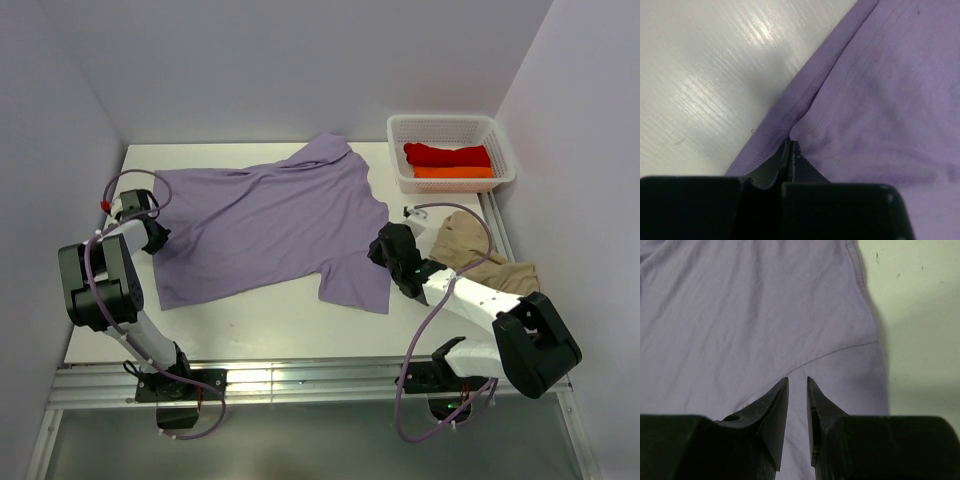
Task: Roll the t-shirts
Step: Flatten the tshirt, then fold the tshirt
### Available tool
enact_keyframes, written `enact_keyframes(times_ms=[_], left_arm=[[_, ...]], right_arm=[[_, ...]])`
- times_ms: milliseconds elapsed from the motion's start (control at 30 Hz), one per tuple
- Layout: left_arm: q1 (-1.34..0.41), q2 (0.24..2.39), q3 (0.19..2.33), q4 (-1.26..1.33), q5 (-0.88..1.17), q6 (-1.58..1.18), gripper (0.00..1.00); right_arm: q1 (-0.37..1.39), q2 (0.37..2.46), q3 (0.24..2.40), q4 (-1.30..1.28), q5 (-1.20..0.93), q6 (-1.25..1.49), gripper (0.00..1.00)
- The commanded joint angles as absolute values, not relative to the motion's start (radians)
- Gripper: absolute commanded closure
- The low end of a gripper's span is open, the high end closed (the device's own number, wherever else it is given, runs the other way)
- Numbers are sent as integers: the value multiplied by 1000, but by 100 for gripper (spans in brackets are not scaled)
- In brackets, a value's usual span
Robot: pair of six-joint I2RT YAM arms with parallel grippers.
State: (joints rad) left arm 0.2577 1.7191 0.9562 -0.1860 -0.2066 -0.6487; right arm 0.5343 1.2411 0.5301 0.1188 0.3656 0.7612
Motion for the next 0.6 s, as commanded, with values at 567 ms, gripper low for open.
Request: enact_keyframes(times_ms=[567], left_arm=[[252,1712,1120,-281,-344,-615,100]], right_arm=[[541,1232,552,126,382,755,71]])
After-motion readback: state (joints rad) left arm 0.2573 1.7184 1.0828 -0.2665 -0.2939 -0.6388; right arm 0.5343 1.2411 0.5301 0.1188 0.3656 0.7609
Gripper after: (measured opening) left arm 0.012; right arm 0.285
